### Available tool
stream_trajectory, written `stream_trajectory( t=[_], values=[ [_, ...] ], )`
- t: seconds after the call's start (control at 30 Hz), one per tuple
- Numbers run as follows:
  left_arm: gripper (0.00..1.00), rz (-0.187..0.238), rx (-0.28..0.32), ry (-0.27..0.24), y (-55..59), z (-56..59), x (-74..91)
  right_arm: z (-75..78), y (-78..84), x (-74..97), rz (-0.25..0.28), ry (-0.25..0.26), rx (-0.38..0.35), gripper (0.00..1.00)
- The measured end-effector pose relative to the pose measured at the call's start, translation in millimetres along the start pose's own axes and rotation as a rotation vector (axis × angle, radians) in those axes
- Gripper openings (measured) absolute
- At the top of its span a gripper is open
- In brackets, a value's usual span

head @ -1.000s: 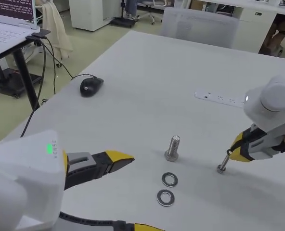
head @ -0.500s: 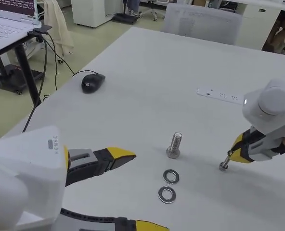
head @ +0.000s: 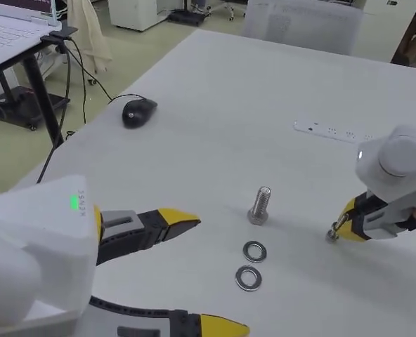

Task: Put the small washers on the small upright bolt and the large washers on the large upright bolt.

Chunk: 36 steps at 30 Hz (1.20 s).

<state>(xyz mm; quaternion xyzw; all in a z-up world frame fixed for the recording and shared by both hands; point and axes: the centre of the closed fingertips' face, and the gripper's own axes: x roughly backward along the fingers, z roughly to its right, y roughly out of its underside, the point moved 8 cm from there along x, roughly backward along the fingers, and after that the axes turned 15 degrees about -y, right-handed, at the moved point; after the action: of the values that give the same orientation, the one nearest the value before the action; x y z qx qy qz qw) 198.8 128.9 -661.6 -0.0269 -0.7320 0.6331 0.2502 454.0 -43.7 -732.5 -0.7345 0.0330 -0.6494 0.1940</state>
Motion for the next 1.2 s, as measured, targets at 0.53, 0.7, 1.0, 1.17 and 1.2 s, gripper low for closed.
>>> stream_trajectory(
  t=[0.53, 0.7, 1.0, 1.17, 1.2],
  values=[
    [0.66, -0.002, -0.004, -0.007, -1.0, 0.4, 2.2, -8.1, 8.9, 3.1, 0.003, -0.002, -0.02, 0.13],
    [0.66, 0.007, -0.009, -0.01, -2.6, 1.9, 4.0, -23.6, 9.3, 3.5, 0.012, 0.003, -0.019, 0.13],
    [0.66, 0.022, -0.019, -0.008, -4.3, 7.5, 7.5, -71.3, -21.4, -15.0, 0.062, -0.067, 0.063, 0.16],
    [0.67, 0.038, -0.019, -0.006, -6.8, 10.0, 10.6, -88.3, -43.0, -30.5, 0.089, -0.117, 0.089, 0.16],
    [0.66, 0.037, -0.021, -0.008, -6.7, 9.8, 11.2, -89.6, -45.6, -32.4, 0.088, -0.119, 0.092, 0.16]
  ],
)
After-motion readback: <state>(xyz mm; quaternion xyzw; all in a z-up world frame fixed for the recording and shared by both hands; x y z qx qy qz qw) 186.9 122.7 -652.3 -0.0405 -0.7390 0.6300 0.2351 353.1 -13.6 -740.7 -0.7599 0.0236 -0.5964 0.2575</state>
